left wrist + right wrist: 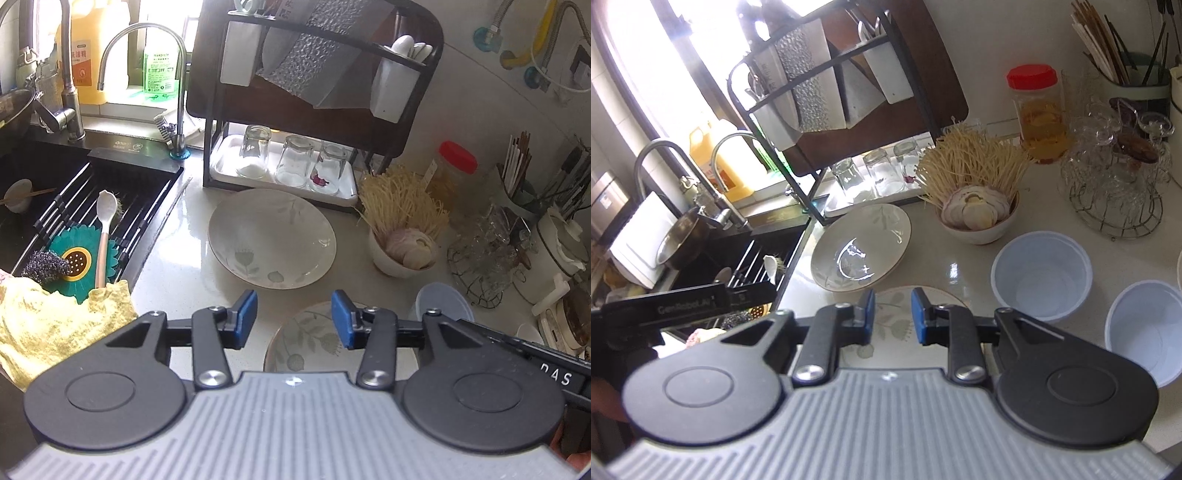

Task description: Organize plates and bowls

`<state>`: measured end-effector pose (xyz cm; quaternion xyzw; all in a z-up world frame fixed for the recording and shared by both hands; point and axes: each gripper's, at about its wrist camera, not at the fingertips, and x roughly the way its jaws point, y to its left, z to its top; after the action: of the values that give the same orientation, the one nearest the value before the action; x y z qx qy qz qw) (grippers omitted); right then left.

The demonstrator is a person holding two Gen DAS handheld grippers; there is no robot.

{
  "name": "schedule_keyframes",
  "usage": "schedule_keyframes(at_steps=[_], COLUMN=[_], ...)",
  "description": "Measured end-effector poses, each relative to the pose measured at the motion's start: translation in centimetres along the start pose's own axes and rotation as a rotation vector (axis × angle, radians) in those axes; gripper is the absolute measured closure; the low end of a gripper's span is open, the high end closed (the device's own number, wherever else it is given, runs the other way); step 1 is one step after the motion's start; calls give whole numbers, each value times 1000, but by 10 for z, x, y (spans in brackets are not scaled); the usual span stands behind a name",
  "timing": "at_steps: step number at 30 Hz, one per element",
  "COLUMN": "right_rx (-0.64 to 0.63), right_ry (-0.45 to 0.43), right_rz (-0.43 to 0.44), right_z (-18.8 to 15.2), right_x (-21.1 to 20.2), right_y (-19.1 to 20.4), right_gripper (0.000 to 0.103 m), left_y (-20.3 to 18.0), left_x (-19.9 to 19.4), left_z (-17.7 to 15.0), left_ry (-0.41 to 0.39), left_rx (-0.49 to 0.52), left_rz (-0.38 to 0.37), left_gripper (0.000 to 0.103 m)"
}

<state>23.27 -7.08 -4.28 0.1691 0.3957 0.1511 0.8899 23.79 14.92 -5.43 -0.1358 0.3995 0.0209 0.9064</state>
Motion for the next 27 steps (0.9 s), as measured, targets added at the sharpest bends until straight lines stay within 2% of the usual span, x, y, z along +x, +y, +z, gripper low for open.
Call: schedule_keyframes(at_steps=[1, 3, 4, 10, 21, 27], right_rx=[13, 26, 30, 88, 149, 159], right_ry=[0, 7, 13, 63, 109, 118], right_rz=[-4, -10, -12, -21, -125, -149], right_z=[2, 5, 7, 19, 24, 25], right_x=[5, 17, 24, 68, 142, 175], right_y=[1, 4, 6, 15, 21, 24], right_gripper=[53, 40, 38, 39, 40, 47], left_y=[6, 19, 24, 59, 102, 115], left_x=[6, 20, 27, 77, 160, 191], left_z=[3, 10, 14, 37, 53, 63], left_ry=[7, 25, 33, 80, 180, 191], left_rx=[-9, -26, -33, -46, -69, -60], left_rz=[-1, 3, 5, 12, -80, -98], left_gripper=[51, 51, 51, 51, 51, 51])
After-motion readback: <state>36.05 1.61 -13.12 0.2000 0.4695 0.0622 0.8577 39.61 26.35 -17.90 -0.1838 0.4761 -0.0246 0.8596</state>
